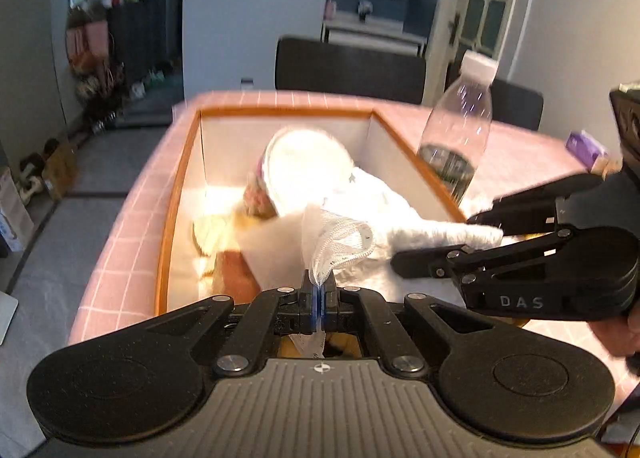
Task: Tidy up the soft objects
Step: 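Carry the plastic bag and white cloth over the orange box and release them inside, then withdraw both tools toward the yellow snack bag on the table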
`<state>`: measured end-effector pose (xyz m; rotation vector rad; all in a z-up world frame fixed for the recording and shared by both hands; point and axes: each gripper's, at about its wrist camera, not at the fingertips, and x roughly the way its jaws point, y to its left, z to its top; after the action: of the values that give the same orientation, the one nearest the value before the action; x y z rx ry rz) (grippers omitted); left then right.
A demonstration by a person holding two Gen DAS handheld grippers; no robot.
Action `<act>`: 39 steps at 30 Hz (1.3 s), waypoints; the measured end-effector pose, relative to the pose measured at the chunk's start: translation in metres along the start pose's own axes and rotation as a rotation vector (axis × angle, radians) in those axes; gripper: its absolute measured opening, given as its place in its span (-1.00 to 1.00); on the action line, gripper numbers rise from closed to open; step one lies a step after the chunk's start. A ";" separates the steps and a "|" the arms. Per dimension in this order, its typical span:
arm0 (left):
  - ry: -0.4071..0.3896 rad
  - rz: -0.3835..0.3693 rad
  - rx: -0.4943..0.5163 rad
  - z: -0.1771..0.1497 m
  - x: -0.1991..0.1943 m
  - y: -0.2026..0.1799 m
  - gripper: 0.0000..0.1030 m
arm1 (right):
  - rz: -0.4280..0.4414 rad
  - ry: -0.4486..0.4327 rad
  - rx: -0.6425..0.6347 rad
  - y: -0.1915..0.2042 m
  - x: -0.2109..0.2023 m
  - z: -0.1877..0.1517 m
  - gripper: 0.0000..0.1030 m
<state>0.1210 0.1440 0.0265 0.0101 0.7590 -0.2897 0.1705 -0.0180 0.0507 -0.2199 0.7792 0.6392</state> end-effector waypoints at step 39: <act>0.190 0.026 0.035 0.016 0.001 -0.005 0.02 | -0.112 0.090 -0.306 0.021 -0.017 0.016 0.18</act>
<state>0.1311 0.1368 0.0380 0.0818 0.9420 -0.2799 0.1581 -0.0027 0.0747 -0.5719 0.7474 0.6445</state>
